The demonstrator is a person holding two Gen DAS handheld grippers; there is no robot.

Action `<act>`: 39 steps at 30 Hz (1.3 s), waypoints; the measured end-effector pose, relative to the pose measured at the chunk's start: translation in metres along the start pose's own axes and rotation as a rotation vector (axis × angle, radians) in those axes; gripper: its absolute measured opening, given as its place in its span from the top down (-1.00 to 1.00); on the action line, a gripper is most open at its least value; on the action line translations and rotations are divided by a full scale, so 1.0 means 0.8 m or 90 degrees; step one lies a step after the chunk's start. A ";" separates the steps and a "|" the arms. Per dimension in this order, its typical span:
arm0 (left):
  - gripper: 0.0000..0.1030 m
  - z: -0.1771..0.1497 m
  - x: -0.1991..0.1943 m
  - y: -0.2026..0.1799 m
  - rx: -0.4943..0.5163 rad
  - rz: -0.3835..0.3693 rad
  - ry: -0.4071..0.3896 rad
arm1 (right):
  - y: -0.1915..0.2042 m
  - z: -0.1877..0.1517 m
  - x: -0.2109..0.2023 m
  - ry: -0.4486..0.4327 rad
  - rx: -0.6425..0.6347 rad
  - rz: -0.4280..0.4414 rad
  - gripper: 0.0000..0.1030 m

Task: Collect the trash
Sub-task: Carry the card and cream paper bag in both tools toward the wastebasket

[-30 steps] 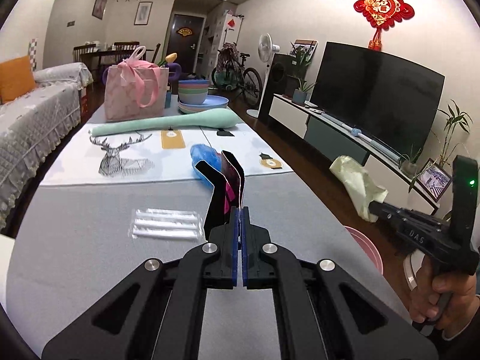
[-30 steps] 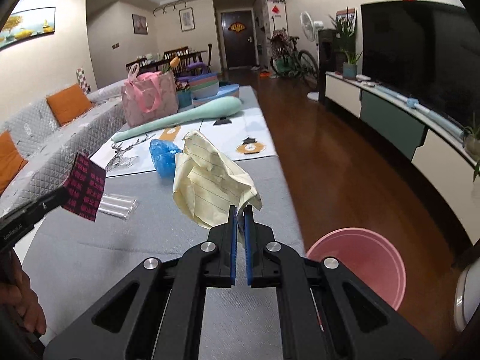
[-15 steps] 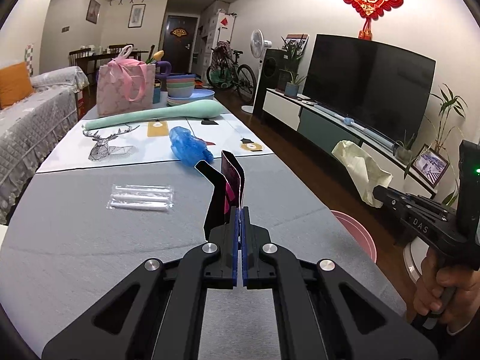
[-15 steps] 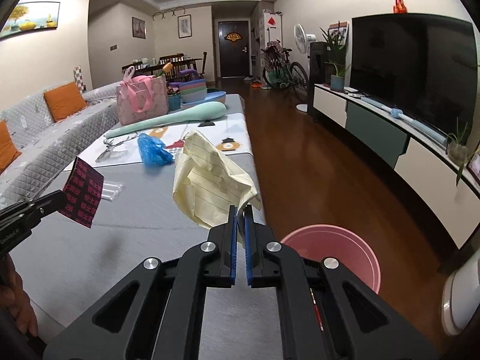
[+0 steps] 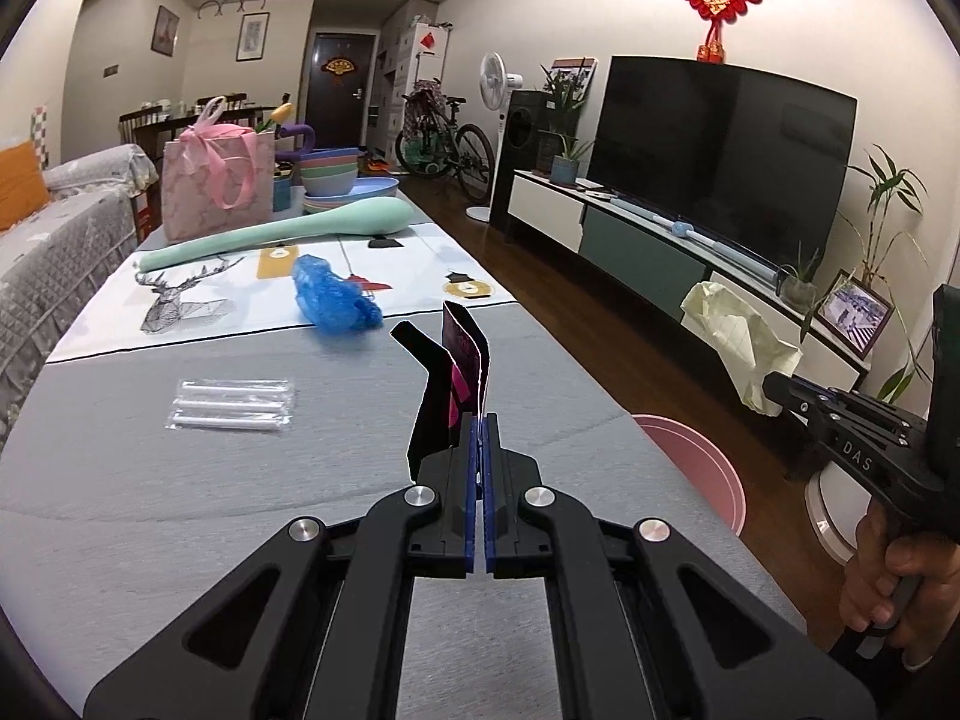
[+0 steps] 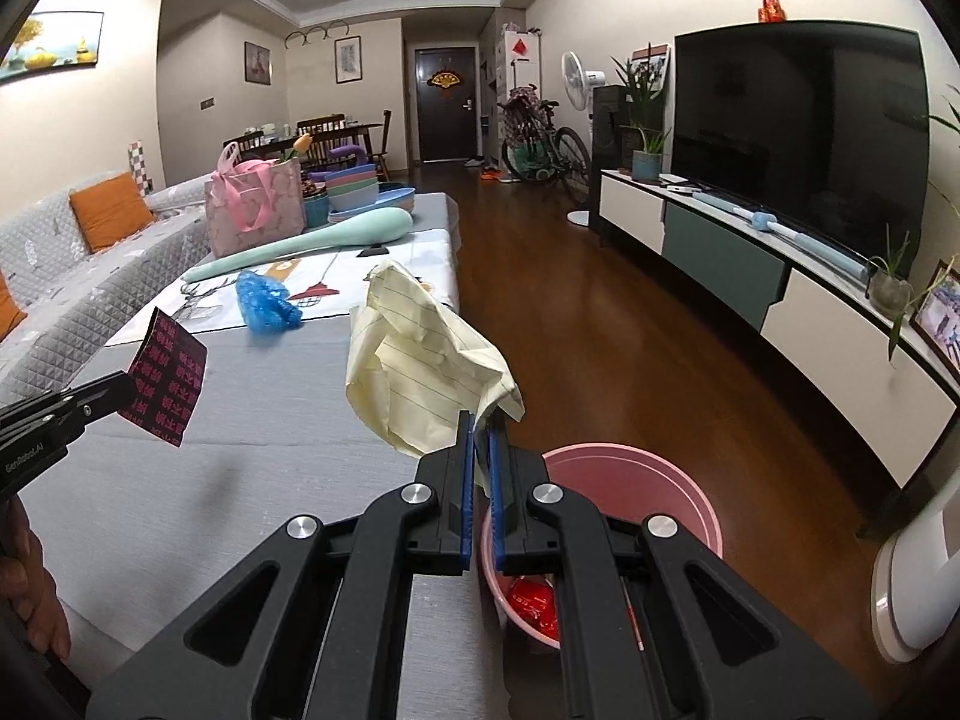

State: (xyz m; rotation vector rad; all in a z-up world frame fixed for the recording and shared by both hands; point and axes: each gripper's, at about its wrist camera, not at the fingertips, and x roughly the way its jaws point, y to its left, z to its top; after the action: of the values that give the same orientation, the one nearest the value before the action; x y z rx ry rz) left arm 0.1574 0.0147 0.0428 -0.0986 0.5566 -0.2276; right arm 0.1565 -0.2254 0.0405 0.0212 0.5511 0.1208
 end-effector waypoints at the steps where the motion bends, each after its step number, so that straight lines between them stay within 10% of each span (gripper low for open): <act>1: 0.97 -0.001 0.001 -0.003 0.003 -0.002 0.001 | -0.003 0.000 0.000 0.000 0.002 -0.002 0.91; 39: 0.97 0.008 0.037 -0.087 0.014 -0.059 0.023 | -0.113 0.020 -0.005 -0.028 0.104 -0.102 0.91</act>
State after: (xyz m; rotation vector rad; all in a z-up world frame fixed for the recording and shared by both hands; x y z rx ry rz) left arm 0.1718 -0.0601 0.0440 -0.0992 0.5865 -0.3267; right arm 0.1712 -0.3150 0.0514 0.1378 0.5163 -0.0815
